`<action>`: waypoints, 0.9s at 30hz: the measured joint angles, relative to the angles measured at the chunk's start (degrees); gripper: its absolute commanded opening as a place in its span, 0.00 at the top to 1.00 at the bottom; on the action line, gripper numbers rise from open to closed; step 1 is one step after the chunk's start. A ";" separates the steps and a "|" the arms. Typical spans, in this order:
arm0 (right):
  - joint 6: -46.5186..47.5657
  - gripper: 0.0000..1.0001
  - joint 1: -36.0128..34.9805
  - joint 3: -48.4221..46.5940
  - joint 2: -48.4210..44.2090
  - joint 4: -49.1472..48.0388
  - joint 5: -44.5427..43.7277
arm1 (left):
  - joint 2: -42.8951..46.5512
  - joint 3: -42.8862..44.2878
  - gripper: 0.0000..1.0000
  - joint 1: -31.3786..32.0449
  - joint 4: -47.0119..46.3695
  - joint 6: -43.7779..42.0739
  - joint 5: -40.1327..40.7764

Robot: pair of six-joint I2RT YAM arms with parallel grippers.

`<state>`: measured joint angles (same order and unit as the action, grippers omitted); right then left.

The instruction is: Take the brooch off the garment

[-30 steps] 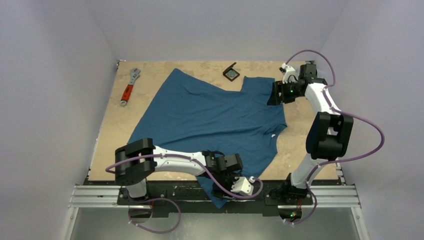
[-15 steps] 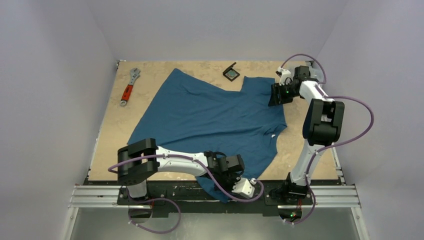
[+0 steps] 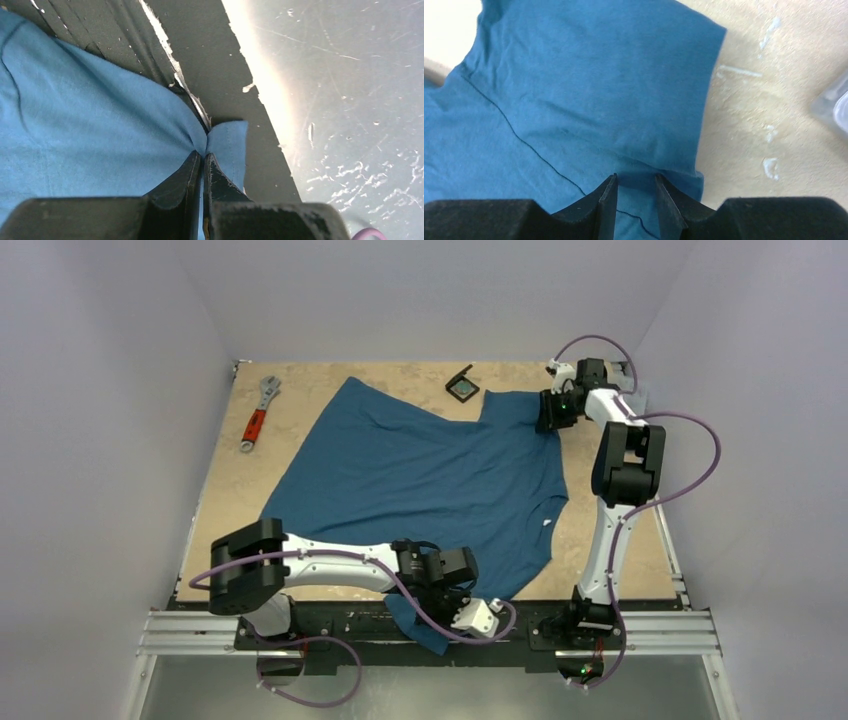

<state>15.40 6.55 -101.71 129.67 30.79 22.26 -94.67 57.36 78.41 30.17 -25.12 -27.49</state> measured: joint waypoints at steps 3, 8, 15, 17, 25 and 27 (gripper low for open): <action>-1.18 0.63 -0.22 -3.54 2.14 0.00 -0.92 | 2.84 -0.72 1.00 -0.31 0.33 -0.50 -1.77; -1.92 0.63 -0.44 -4.52 2.71 0.00 -2.40 | 3.48 -0.94 0.81 -0.85 0.35 -1.22 -3.21; -0.07 0.62 -0.63 -2.36 1.33 -1.51 -6.71 | 3.48 -0.83 0.46 -4.31 1.05 -0.92 -4.90; 1.07 0.61 -0.57 -1.27 0.61 -1.73 -7.96 | 3.50 -0.37 0.44 -6.86 1.53 0.13 -5.88; 4.33 0.33 0.26 1.16 -1.20 -1.51 -8.92 | 6.27 1.57 0.01 -17.07 2.38 5.84 -8.39; 4.76 0.27 0.55 1.16 -1.46 -1.03 -7.87 | 7.58 2.08 0.00 -19.65 2.49 7.98 -8.72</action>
<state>20.16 7.09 -100.55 128.20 29.76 14.39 -87.09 59.44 58.76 32.67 -17.15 -36.21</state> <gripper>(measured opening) 0.651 0.955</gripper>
